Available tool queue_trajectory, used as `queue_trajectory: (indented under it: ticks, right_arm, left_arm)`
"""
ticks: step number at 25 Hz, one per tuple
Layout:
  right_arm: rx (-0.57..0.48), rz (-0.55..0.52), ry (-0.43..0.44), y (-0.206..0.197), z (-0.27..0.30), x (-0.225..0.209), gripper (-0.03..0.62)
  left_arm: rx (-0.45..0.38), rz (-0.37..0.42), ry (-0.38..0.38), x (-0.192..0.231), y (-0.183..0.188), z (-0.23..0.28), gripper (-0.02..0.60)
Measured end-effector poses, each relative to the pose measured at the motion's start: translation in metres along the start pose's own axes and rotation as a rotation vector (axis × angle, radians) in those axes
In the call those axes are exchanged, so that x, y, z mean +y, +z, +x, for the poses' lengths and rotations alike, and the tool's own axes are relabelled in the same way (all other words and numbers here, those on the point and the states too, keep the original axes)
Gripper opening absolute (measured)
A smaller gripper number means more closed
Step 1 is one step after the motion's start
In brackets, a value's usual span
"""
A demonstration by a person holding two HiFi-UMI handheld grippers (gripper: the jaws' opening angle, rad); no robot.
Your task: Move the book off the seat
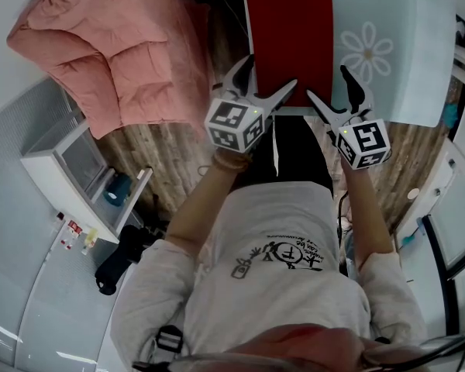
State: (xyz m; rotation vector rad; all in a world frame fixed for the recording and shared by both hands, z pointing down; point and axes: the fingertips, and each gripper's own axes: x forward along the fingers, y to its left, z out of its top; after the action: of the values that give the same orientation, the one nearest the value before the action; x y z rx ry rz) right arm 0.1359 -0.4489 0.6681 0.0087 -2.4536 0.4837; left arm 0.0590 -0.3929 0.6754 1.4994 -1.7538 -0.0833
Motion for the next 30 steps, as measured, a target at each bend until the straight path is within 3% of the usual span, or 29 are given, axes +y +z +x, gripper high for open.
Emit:
queue_trajectory:
  ticks: [10,17,23,30]
  right_arm:
    - [-0.084,-0.112,0.014,0.069,-0.031,0.026,0.366]
    - [-0.163,-0.210,0.040,0.127,-0.068,0.058,0.286]
    - [-0.241,-0.273,0.052,0.171,-0.108,0.087,0.180]
    - [-0.322,-0.337,0.078,0.215,-0.150,0.121,0.107]
  left_arm:
    - [-0.077,0.091,-0.013,-0.039,0.062,-0.032,0.434]
    - [-0.142,0.189,-0.057,-0.079,0.112,-0.071,0.334]
    - [-0.198,0.275,-0.093,-0.118,0.147,-0.106,0.310]
    - [-0.281,0.370,-0.157,-0.168,0.187,-0.144,0.204]
